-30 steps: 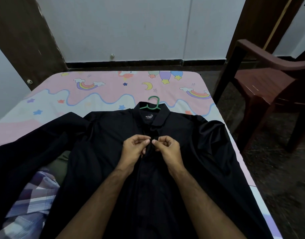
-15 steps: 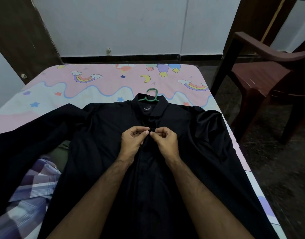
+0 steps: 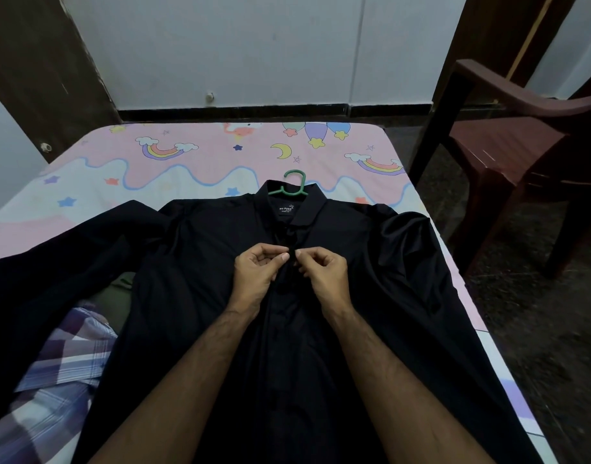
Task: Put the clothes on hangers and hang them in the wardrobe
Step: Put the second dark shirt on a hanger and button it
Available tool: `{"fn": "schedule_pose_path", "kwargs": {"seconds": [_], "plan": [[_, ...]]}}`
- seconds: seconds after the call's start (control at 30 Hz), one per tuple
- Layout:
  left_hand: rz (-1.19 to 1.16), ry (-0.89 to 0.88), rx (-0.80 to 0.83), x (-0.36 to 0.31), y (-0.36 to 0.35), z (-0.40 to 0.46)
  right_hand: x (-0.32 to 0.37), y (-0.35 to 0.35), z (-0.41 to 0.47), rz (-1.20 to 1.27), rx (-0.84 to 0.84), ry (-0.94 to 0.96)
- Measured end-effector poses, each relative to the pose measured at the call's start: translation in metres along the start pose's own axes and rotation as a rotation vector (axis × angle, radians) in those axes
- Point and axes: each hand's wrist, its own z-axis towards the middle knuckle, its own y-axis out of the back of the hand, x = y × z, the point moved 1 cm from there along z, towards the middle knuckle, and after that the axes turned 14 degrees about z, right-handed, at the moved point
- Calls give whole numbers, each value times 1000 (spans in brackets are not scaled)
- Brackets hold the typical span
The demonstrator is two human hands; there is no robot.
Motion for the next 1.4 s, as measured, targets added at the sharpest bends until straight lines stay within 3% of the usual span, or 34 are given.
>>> {"fn": "schedule_pose_path", "kwargs": {"seconds": [0.97,1.13,1.23,1.3,1.4], "plan": [[40,-29,-5,7,-1,6,-9,-4,1,-244,-10,35],[242,-113,-53,10,-6,3,11,-13,25,-63,-230,5],[405,-204,-68,5,-9,2,20,-30,47,-328,-279,-41],[570,-359,-83,-2,-10,4,25,-40,53,-509,-315,-135],[768,-535,-105,-14,-6,16,27,-45,54,-607,-335,-147]]}}
